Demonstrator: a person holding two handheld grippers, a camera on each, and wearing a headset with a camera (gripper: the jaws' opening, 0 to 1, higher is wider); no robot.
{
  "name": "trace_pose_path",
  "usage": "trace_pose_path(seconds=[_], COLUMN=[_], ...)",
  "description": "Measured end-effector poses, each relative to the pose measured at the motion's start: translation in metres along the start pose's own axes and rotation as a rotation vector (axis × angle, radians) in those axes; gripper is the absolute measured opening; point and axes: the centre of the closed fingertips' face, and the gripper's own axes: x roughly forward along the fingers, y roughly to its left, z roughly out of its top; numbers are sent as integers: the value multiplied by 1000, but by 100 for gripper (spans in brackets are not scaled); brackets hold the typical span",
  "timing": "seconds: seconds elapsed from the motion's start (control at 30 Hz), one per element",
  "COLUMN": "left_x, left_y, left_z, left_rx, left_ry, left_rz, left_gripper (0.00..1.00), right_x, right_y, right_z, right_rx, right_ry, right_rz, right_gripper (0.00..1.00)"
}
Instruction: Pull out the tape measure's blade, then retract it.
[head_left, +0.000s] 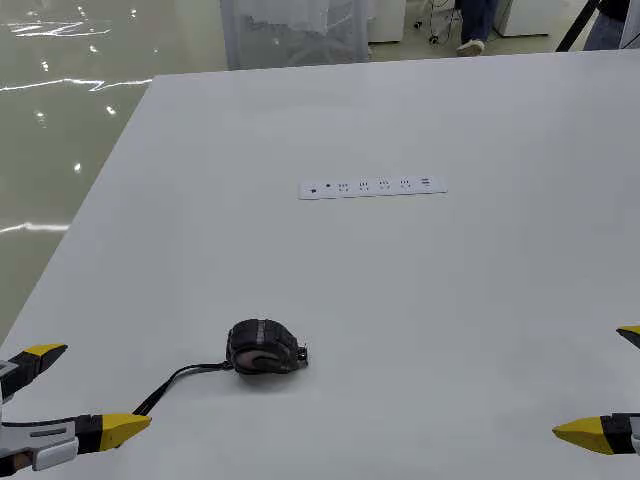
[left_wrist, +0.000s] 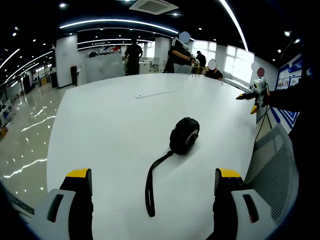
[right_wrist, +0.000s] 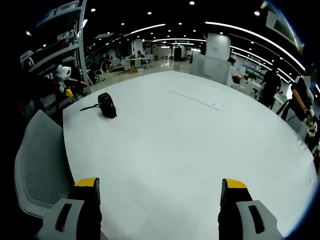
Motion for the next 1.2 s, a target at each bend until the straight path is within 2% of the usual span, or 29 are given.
trace_pose_path(seconds=[0.5, 0.6, 0.8, 1.13, 1.2], left_x=[-1, -1, 2, 11, 14], left_y=[0, -1, -1, -4, -6], left_z=[1, 0, 1, 10, 12], left_rx=[-3, 26, 26, 62, 84], left_ry=[0, 5, 9, 22, 32], left_rz=[-3, -5, -23, -59, -67], left_gripper=[99, 99, 99, 99, 99], right_x=[0, 0, 3, 16, 19], right_y=[-1, -1, -1, 5, 7], right_z=[4, 3, 3, 19, 25], right_rx=[-1, -10, -17, -56, -75], right_ry=[-7, -1, 3, -10, -23], right_rz=[8, 12, 18, 46, 54], right_gripper=[99, 99, 99, 99, 99])
